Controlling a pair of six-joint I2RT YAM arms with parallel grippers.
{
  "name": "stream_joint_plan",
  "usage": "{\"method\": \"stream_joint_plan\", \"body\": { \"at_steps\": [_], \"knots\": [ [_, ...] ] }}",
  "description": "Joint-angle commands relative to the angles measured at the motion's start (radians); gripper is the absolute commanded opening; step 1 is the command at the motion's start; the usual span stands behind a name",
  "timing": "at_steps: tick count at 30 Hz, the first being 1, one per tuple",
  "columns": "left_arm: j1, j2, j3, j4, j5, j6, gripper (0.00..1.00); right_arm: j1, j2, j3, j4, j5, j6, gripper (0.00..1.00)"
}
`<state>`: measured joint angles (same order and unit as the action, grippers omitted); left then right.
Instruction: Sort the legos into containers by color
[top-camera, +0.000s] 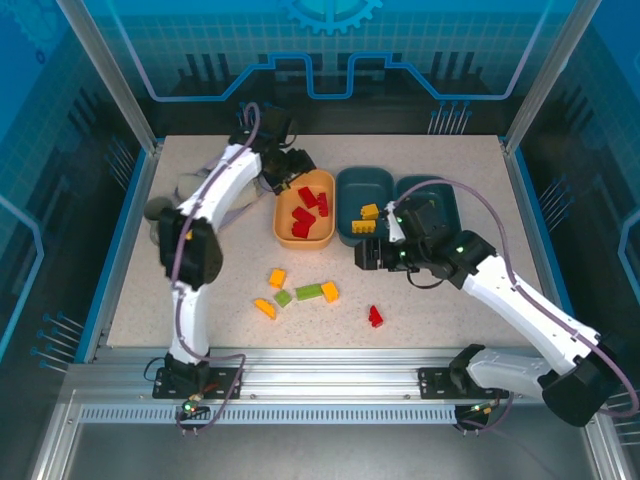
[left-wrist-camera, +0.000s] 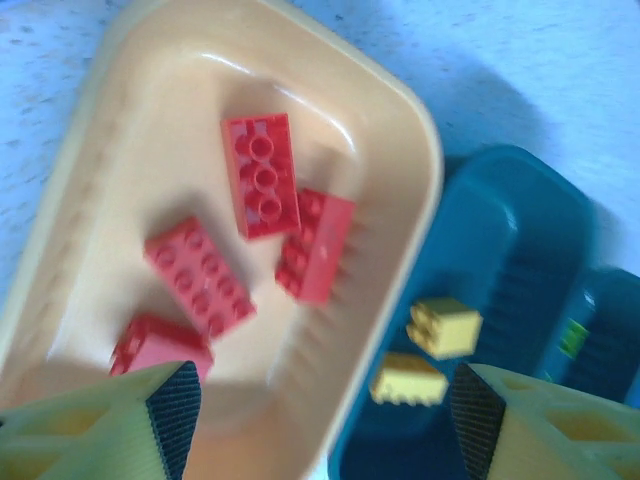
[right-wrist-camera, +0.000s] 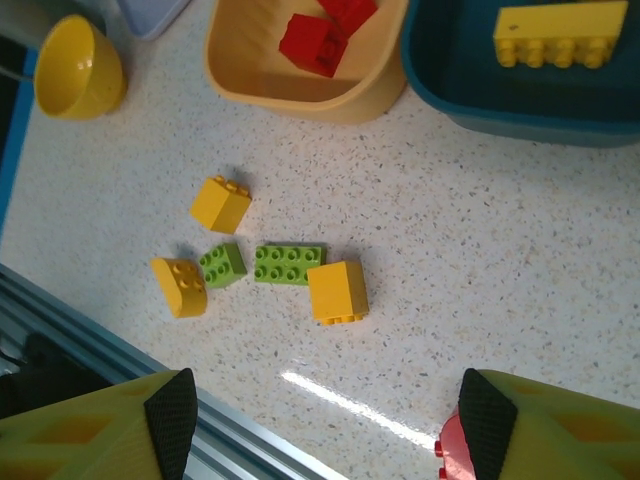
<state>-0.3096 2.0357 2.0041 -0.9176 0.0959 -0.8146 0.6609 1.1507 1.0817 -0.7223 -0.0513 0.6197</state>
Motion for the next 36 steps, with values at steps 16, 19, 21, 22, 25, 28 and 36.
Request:
{"method": "stream_joint_plan", "body": {
  "at_steps": [16, 19, 21, 22, 25, 28, 36],
  "knots": [
    [0.001, -1.24, -1.1, -0.162, -0.115, -0.186, 0.75, 0.384, 0.731, 0.42, -0.158, 0.287, -0.534, 0.82],
    [0.001, -1.303, -1.123, -0.204, -0.114, -0.191, 0.75, 0.381, 0.827, 0.488, -0.2, 0.305, -0.598, 0.84],
    [0.001, -1.317, -1.117, -0.22, -0.114, -0.178, 0.75, 0.38, 0.871, 0.51, -0.216, 0.319, -0.624, 0.85],
    [0.001, -1.317, -1.11, -0.226, -0.115, -0.172, 0.75, 0.379, 0.88, 0.512, -0.215, 0.317, -0.629, 0.85],
    [0.001, -1.308, -1.086, -0.237, -0.12, -0.149, 0.75, 0.373, 0.906, 0.523, -0.213, 0.306, -0.641, 0.87],
    [0.001, -1.3, -1.072, -0.237, -0.121, -0.136, 0.75, 0.363, 0.947, 0.545, -0.223, 0.301, -0.638, 0.87],
    [0.001, -1.286, -1.06, -0.225, -0.105, -0.126, 0.75, 0.3, 1.042, 0.628, -0.237, 0.269, -0.61, 0.75]
  ]
}}
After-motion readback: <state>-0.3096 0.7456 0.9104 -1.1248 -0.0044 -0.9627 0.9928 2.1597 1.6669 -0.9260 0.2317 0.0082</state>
